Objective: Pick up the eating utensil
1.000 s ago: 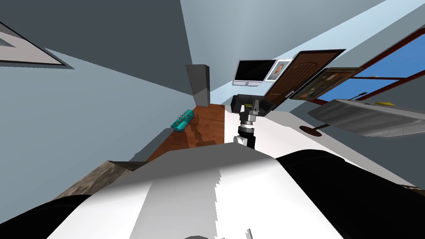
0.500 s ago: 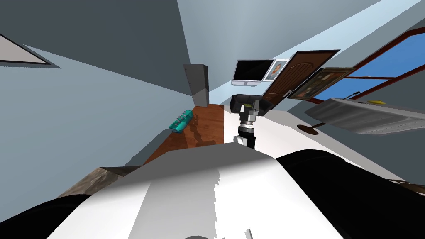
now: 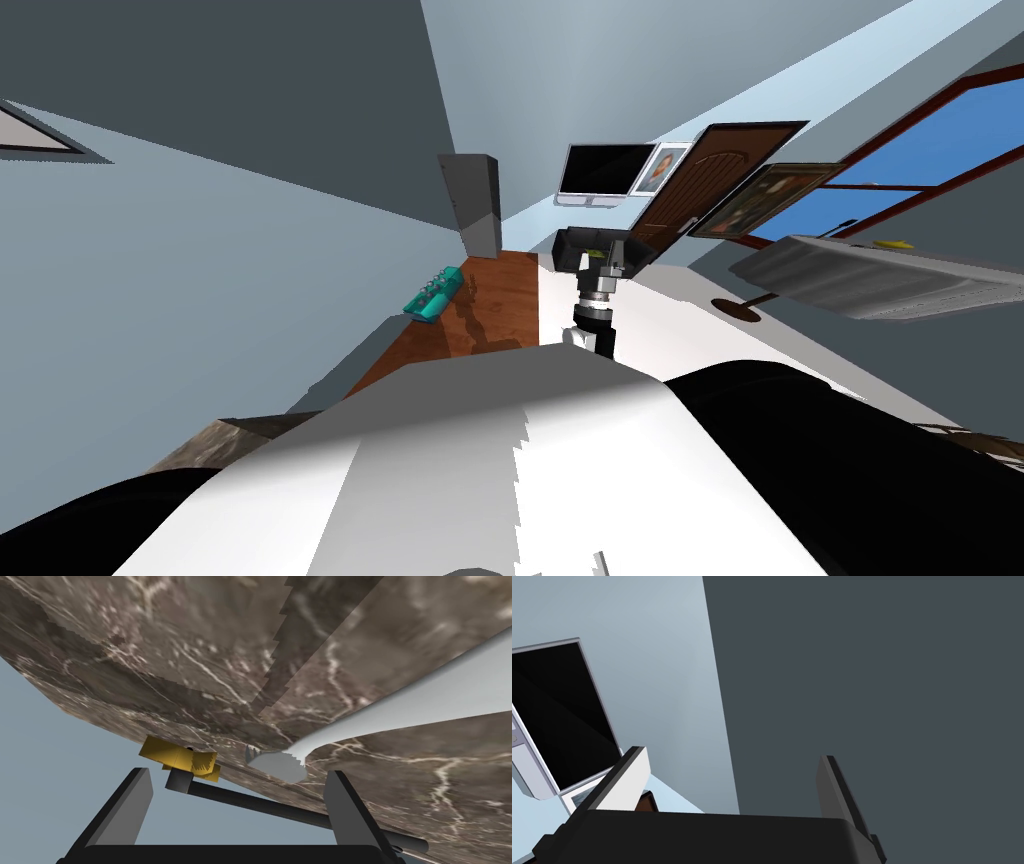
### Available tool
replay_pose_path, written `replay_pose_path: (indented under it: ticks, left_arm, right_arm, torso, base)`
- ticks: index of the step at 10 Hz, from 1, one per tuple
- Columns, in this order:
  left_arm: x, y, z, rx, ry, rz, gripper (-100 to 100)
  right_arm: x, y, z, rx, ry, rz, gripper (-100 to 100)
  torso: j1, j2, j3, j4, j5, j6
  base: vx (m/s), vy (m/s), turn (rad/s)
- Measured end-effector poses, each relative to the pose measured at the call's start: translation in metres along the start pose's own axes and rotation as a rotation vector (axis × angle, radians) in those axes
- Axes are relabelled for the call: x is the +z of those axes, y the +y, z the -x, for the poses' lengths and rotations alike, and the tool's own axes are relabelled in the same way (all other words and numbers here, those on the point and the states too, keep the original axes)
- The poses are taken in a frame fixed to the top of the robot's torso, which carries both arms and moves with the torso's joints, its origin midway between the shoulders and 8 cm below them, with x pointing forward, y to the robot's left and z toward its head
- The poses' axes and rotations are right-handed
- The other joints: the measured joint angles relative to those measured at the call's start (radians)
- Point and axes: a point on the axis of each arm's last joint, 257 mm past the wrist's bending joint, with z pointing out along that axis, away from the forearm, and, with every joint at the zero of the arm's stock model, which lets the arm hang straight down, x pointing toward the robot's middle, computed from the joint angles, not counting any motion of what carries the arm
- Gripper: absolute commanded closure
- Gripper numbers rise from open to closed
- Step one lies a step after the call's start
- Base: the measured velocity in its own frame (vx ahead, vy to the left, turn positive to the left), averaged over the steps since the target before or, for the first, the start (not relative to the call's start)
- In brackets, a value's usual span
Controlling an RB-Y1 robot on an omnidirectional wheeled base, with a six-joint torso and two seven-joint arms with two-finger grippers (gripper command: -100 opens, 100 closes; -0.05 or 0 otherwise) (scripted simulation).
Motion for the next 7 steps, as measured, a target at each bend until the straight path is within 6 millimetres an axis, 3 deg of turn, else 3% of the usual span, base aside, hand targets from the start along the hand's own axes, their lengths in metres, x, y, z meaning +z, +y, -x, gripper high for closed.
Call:
replay_pose_path:
  ticks: [2, 3, 7]
  left_arm:
    - [-0.003, 0.023, -0.008, -0.012, 0.022, 0.025, -100]
    - [-0.004, 0.023, -0.008, -0.013, 0.025, 0.025, 100]
    - [-0.003, 0.022, -0.008, -0.011, 0.025, 0.024, 100]
  right_arm:
    - [0.0, 0.0, 0.0, 0.0, 0.0, 0.0, 0]
    - [0.0, 0.0, 0.0, 0.0, 0.0, 0.0, 0]
    - [0.0, 0.0, 0.0, 0.0, 0.0, 0.0, 0]
  torso:
    - [0.0, -0.001, 0.0, 0.0, 0.0, 0.0]
    - [0.0, 0.0, 0.0, 0.0, 0.0, 0.0]
    - [0.0, 0.002, 0.001, 0.0, 0.0, -0.001]
  base:
    - [0.033, -0.006, -0.034]
    - [0.0, 0.0, 0.0]
    - [0.0, 0.0, -0.004]
